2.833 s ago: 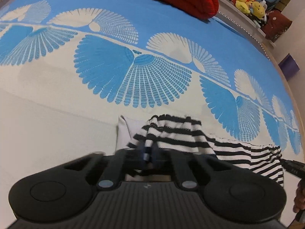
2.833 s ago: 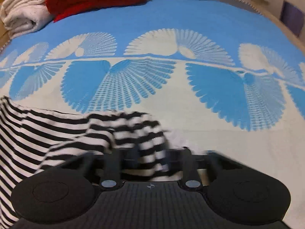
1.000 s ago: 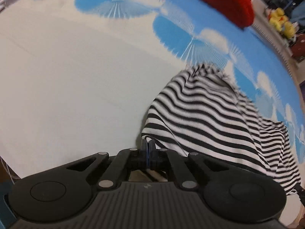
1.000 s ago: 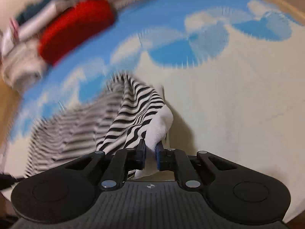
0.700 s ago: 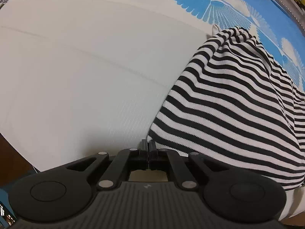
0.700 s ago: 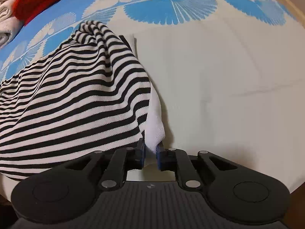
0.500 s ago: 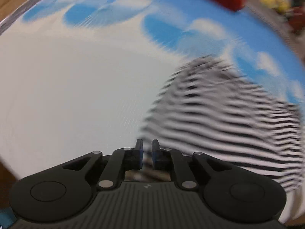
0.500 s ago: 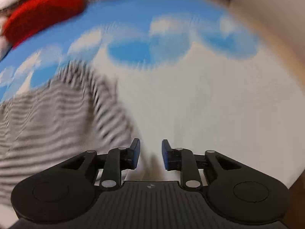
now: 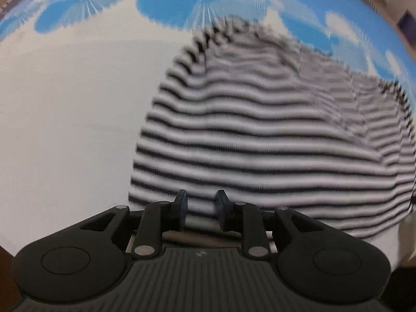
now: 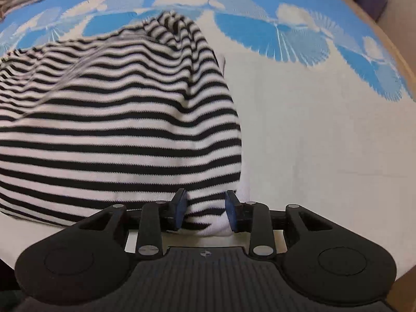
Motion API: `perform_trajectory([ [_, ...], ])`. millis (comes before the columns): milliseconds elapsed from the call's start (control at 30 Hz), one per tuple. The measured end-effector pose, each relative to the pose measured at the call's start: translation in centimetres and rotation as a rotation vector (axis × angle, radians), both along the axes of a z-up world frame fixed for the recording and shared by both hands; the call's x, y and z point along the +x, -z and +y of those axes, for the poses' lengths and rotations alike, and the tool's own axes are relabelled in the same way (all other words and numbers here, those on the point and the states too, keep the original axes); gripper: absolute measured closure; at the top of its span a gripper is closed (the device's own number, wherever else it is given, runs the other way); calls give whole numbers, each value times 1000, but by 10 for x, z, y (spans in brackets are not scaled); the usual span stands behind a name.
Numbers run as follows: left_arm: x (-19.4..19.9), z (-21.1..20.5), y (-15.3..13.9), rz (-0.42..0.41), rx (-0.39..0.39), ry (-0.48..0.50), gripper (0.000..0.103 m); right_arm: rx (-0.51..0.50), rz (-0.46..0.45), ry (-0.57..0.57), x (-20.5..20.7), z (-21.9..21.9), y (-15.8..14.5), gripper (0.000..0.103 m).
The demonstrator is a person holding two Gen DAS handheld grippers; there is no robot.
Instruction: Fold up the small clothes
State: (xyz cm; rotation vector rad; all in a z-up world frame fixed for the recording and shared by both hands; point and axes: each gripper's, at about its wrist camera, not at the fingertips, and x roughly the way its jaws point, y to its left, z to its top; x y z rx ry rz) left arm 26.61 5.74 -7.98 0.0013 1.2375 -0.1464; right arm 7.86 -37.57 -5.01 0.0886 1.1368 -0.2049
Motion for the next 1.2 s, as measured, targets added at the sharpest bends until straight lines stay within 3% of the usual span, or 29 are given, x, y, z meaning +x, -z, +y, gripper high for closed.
perform_trajectory([
  [67,4,5,0,-11,-7,-21,76,-1,-9,16,1,-4,0,68],
  [167,8,7,18,50,99,-33,76,-53,37,54,2,-11,8,61],
  [233,6,8,14,34,96,-23,75,-68,9,74,3,-13,4,61],
  [333,3,12,-2,-44,66,-35,61,-68,-103,104,1,-15,-16,60],
  [400,-1,15,-11,-93,31,-63,39,-65,-205,110,-6,-18,-39,58],
  [433,-4,17,-16,-109,22,-75,35,-66,-252,110,-9,-20,-50,56],
  [567,-12,17,-27,-148,13,-78,32,-59,-409,80,-26,-22,-88,40],
  [700,-19,13,-33,-235,58,-66,27,-73,-499,115,-45,-17,-97,38],
  [800,-29,15,-43,-314,108,-68,27,-108,-514,128,-49,-12,-92,38],
  [967,-44,15,-57,-379,135,-22,27,-156,-429,94,-48,-1,-73,38],
  [1033,-52,13,-60,-379,173,-9,27,-149,-426,86,-49,1,-70,38],
  [1200,-75,9,-56,-337,167,-15,27,-125,-429,63,-51,-2,-69,38],
])
